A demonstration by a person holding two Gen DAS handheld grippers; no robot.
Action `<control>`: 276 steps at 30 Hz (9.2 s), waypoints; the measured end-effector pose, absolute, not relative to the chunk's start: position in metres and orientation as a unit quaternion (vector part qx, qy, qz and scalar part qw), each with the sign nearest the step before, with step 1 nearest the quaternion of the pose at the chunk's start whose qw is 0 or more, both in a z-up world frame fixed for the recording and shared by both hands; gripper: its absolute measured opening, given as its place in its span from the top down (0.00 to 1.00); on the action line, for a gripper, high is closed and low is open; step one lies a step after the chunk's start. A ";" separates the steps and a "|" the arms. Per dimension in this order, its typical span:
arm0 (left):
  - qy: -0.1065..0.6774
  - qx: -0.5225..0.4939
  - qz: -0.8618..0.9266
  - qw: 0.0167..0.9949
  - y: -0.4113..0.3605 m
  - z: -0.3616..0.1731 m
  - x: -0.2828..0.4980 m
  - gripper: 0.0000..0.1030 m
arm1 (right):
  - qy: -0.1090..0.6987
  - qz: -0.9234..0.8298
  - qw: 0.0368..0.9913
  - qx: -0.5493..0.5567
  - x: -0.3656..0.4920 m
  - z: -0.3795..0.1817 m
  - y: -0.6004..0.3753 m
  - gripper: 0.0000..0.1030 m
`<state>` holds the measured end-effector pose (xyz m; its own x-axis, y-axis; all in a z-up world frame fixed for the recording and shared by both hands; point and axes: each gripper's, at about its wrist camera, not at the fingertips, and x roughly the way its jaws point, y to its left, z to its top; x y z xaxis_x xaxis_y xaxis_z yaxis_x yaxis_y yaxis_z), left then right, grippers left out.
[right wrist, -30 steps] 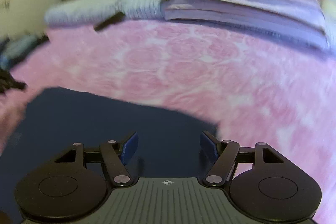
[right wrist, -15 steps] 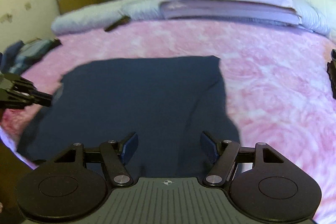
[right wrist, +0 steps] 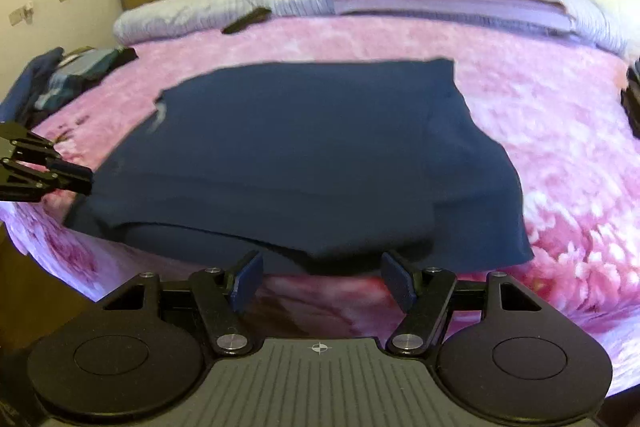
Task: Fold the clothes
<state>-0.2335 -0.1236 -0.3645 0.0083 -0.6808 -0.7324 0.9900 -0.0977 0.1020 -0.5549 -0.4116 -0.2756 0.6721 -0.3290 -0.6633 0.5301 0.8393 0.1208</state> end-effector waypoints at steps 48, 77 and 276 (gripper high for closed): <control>-0.070 0.538 -0.650 0.532 -0.212 -0.399 -0.139 0.48 | 0.303 -0.095 0.945 -0.080 -0.403 -0.277 -0.306 0.99; -0.173 0.491 -0.704 0.483 -0.325 -0.271 -0.227 0.95 | 0.145 -0.185 0.965 0.113 -0.510 -0.246 -0.376 1.00; 0.401 0.080 -0.688 0.600 -0.252 -0.376 -0.190 0.75 | 0.329 -0.104 0.928 0.142 -0.379 -0.227 -0.506 0.27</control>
